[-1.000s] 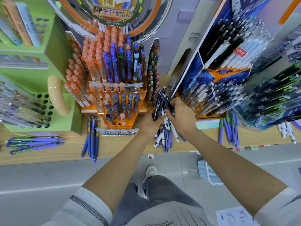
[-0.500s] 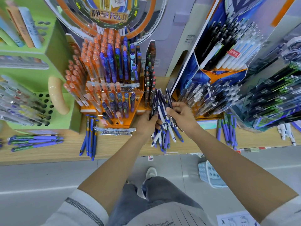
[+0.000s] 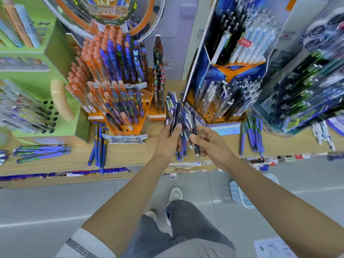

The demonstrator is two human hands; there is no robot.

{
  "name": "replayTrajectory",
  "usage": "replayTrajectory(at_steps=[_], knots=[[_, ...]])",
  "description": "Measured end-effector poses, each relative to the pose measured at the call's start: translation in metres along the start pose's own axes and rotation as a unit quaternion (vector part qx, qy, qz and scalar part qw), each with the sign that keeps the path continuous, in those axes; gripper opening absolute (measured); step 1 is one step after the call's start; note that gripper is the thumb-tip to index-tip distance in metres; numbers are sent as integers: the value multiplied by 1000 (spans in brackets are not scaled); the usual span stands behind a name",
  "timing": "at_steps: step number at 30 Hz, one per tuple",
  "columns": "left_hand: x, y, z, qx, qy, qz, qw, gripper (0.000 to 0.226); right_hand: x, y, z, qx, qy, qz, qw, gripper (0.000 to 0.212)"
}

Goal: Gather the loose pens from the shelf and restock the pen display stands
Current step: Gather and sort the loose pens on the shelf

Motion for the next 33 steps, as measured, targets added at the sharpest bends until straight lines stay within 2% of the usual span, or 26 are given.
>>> replayTrajectory(at_steps=[5,9,13,17,19,23,29,33], knots=[[38,-12,-20,-33,-58,-26,997,32,55,21,-1,-24,11,55,998,14],[67,-41,-41,-109,-102,-29,988,26,109,56,20,-59,113,54,990,5],[102,-66,-91,-168,-187,-36,967,26,165,88,59,-113,234,35,965,10],[140,-79,-166,-181,-256,-27,949,21,216,102,102,-143,261,58,953,12],[162,-86,-209,-193,-281,-17,940,21,243,107,136,-155,281,75,944,3],[208,-99,-315,-205,-352,-11,913,21,304,122,226,-166,320,71,930,8],[266,-125,-482,-179,-375,42,909,15,419,156,391,-197,452,11,870,7],[302,-140,-586,-190,-398,94,893,17,474,155,484,-223,460,17,860,14]])
Point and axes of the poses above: each hand's wrist, its own x-axis away from the middle knuckle, its own z-axis out of the back of the hand, y = z × x, the point moved 8 cm from there along -x, towards the middle knuckle, and after that the axes turned 9 degrees about -x, right-handed, at the moved point
